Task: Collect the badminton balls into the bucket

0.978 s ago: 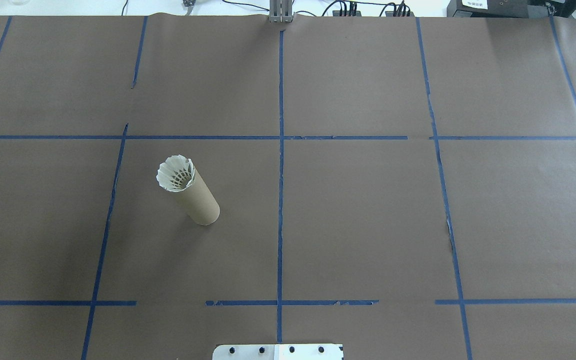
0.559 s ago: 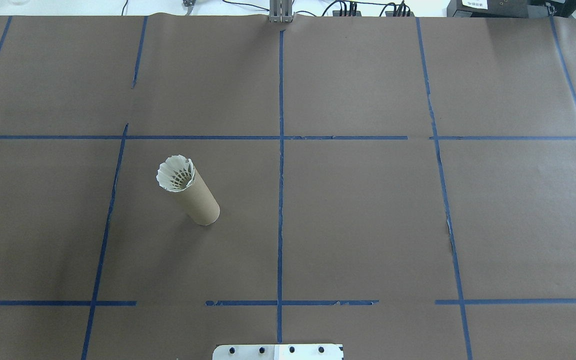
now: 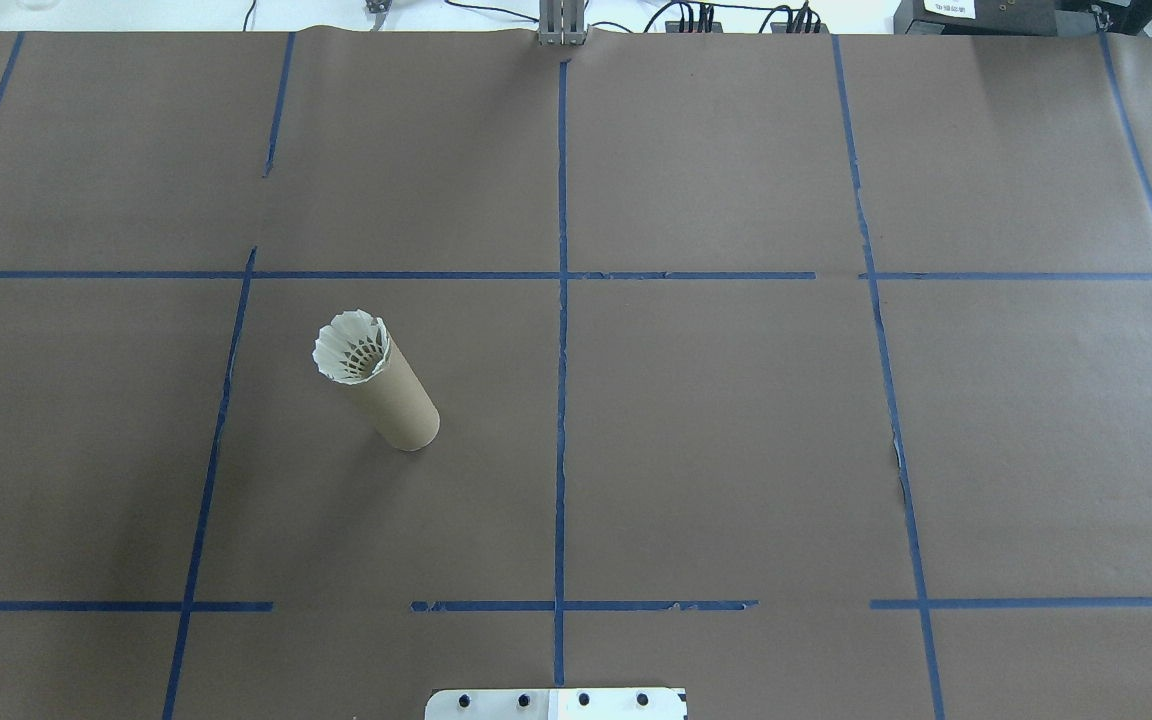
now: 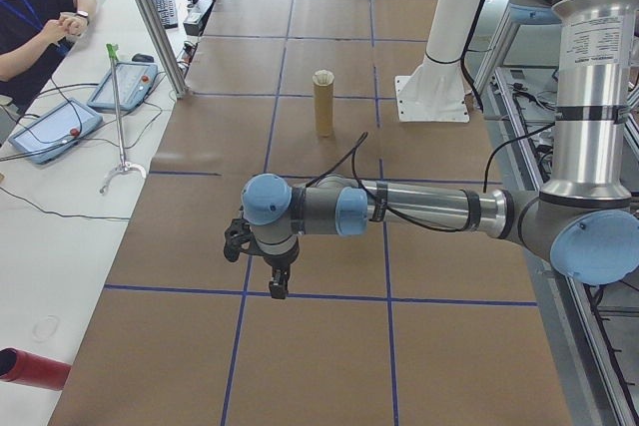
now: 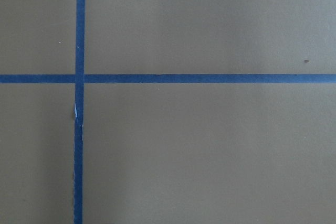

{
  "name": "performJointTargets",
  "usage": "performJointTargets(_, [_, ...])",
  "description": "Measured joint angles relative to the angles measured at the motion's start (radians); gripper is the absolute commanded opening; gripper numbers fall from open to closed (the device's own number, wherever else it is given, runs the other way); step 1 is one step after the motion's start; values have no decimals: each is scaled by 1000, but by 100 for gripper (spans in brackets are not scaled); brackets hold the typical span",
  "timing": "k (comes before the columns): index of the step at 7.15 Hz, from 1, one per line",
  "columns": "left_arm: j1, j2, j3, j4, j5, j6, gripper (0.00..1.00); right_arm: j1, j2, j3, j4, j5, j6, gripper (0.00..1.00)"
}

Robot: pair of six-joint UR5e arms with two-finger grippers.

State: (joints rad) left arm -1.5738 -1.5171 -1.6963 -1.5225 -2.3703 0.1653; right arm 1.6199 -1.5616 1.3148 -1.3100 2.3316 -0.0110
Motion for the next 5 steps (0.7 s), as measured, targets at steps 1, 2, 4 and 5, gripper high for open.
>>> performJointTargets(1, [1,2,-1,-10,0,23,100,0,0,0,0,0,0,100])
performJointTargets(2, [1,3,-6,-13,0,31,100,0,0,1,0,0,0,100])
performJointTargets(4, [0,6,-9,-13,0,35,100,0,0,1,0,0,0,100])
performJointTargets(5, [0,7,-13,-13,0,36,100,0,0,1,0,0,0,100])
